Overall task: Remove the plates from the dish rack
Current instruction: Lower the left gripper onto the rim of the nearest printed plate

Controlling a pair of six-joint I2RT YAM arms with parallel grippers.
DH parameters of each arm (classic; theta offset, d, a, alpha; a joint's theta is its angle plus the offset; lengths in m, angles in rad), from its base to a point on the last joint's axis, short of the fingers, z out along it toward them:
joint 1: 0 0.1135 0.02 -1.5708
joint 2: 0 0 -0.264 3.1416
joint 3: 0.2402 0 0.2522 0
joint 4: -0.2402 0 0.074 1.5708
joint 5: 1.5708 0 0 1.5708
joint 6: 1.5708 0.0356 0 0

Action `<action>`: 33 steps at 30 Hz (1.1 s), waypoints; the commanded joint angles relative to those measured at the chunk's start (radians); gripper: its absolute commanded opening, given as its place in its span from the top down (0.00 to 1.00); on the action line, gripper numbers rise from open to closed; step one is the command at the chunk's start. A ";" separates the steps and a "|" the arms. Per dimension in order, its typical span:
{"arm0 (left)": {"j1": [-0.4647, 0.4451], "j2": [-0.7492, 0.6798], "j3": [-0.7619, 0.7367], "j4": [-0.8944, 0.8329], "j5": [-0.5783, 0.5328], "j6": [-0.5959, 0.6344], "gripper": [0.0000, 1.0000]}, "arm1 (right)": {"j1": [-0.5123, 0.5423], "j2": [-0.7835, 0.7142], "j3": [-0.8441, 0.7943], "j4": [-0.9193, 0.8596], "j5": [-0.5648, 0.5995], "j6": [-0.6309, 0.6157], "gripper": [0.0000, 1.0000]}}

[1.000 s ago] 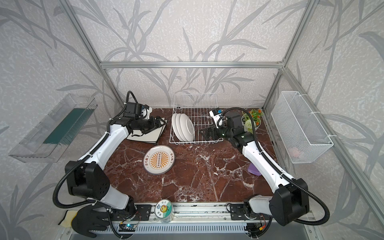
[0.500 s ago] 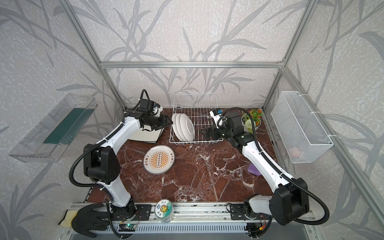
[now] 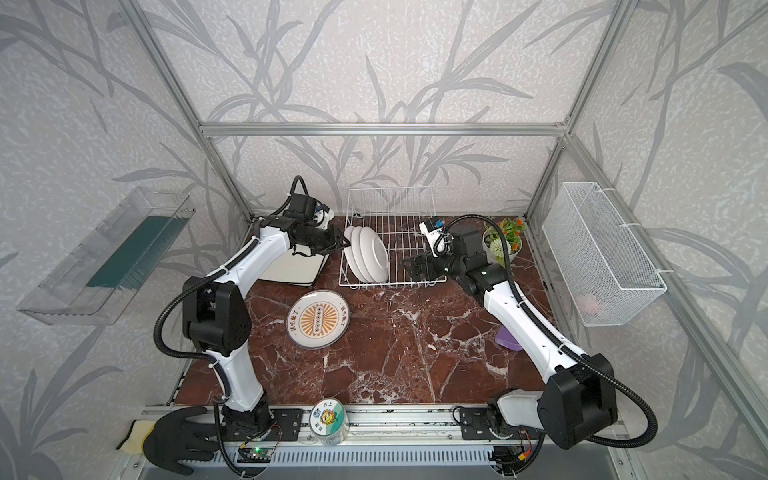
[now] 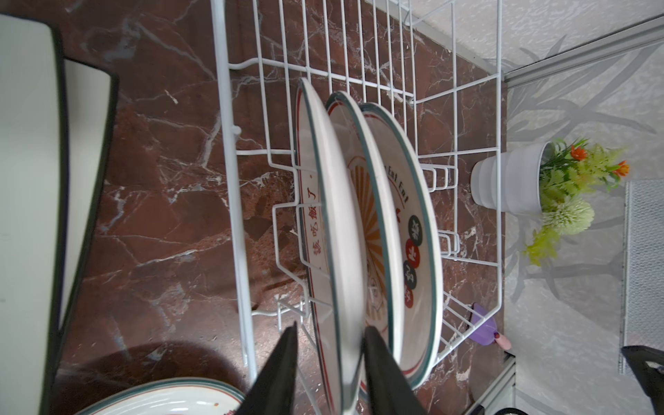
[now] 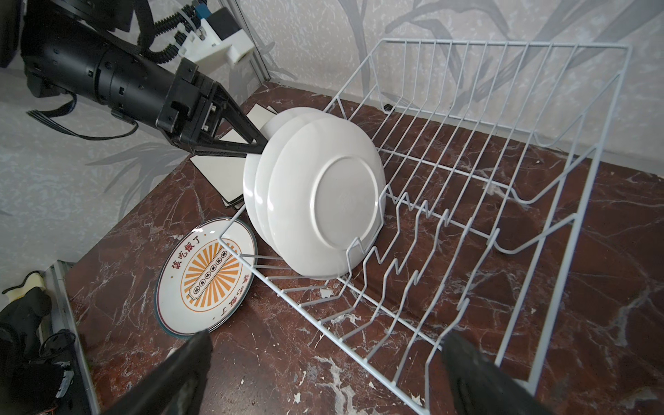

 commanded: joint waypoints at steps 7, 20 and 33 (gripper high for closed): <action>-0.007 0.008 0.028 0.027 0.058 -0.049 0.84 | 0.004 -0.011 0.005 -0.019 0.018 -0.020 0.01; -0.007 -0.029 -0.004 0.082 0.080 -0.104 1.00 | 0.004 -0.052 -0.011 -0.029 0.036 -0.022 0.01; -0.006 -0.097 0.005 0.081 0.091 -0.120 1.00 | 0.004 -0.069 -0.013 -0.029 0.035 -0.007 0.01</action>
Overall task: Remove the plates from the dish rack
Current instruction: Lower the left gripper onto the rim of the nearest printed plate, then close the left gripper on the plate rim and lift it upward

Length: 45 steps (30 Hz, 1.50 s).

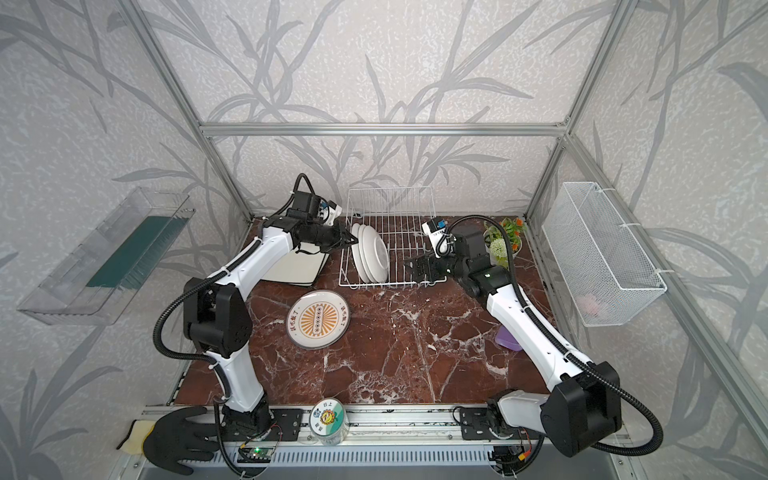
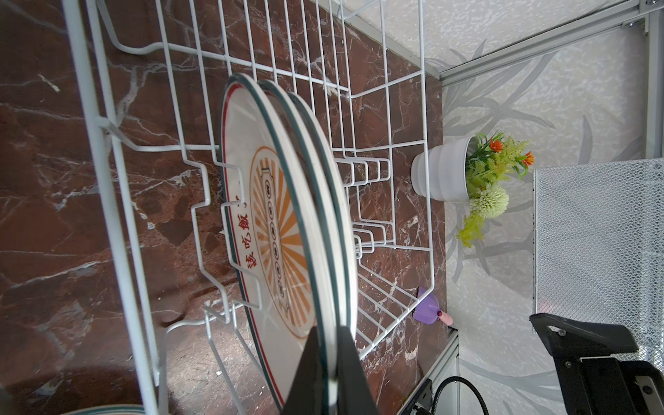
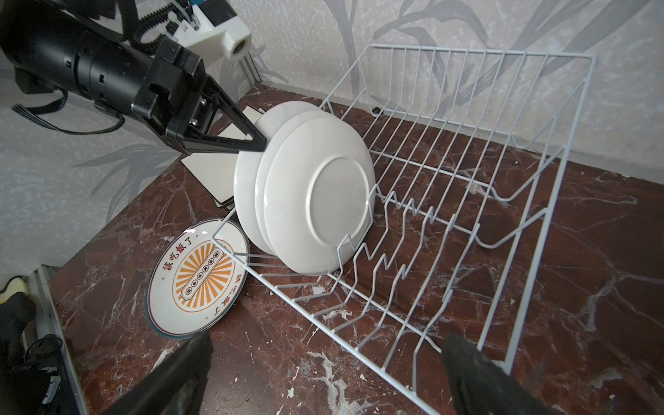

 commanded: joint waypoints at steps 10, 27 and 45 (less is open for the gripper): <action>0.020 -0.124 -0.009 0.022 -0.026 -0.041 1.00 | 0.004 -0.043 -0.012 0.001 -0.005 0.015 0.01; 0.062 -0.237 -0.058 0.069 -0.040 -0.099 1.00 | 0.007 -0.068 -0.016 0.003 0.003 0.047 0.01; 0.090 -0.334 -0.011 0.107 -0.048 -0.052 1.00 | 0.005 -0.044 0.013 0.000 0.016 0.138 0.01</action>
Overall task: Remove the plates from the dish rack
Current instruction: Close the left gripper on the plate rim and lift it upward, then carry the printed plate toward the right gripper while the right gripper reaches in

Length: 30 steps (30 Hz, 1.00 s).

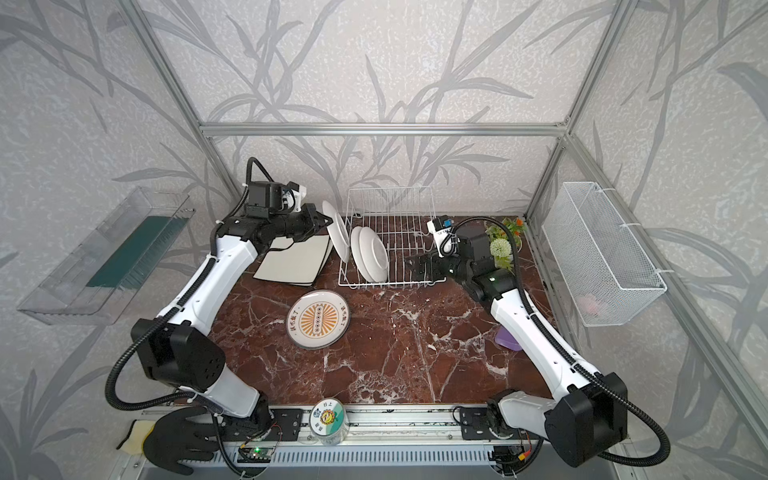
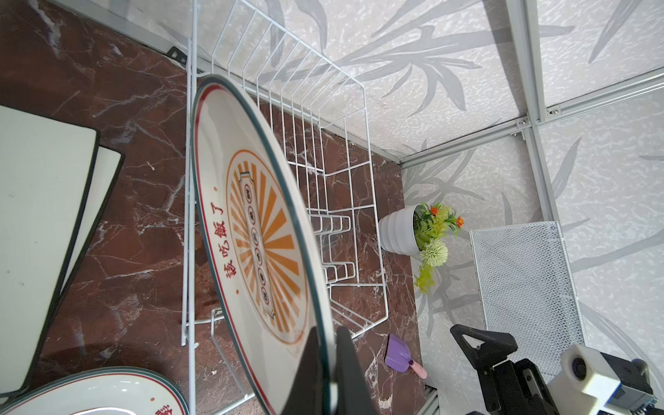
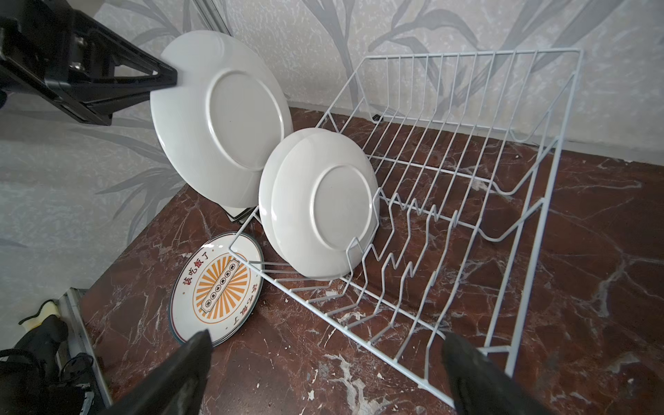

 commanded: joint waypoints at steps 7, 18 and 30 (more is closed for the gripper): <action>-0.035 -0.078 0.164 -0.096 -0.051 0.285 1.00 | 0.003 0.036 0.097 -0.061 0.043 0.168 0.01; -0.257 -0.081 0.267 -0.287 -0.281 0.749 1.00 | -0.016 0.102 0.255 -0.049 -0.015 0.371 0.01; -0.485 -0.141 0.122 -0.216 -0.641 1.177 1.00 | -0.025 0.250 0.375 0.007 -0.109 0.639 0.01</action>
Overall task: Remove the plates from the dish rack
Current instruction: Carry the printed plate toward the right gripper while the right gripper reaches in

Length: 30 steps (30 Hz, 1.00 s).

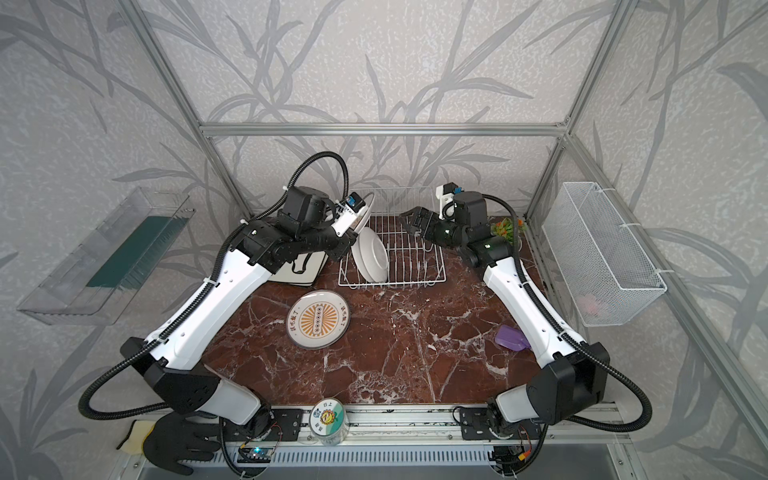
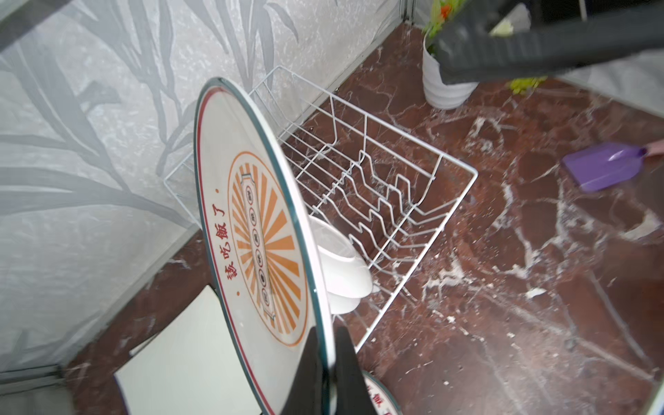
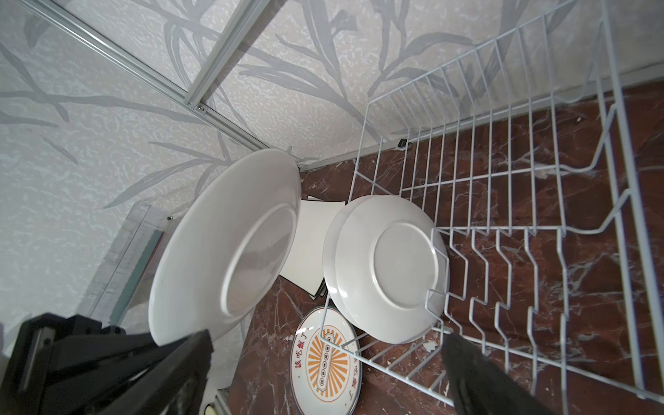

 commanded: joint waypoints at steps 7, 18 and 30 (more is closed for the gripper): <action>-0.097 -0.100 -0.155 0.159 -0.186 0.395 1.00 | -0.002 0.053 0.022 0.088 -0.084 0.155 0.01; -0.159 -0.101 -0.224 0.213 -0.244 0.570 1.00 | 0.025 0.112 0.045 0.039 -0.120 0.170 0.10; -0.198 -0.088 -0.314 0.281 -0.375 0.689 1.00 | 0.042 0.182 0.062 0.014 -0.161 0.208 0.61</action>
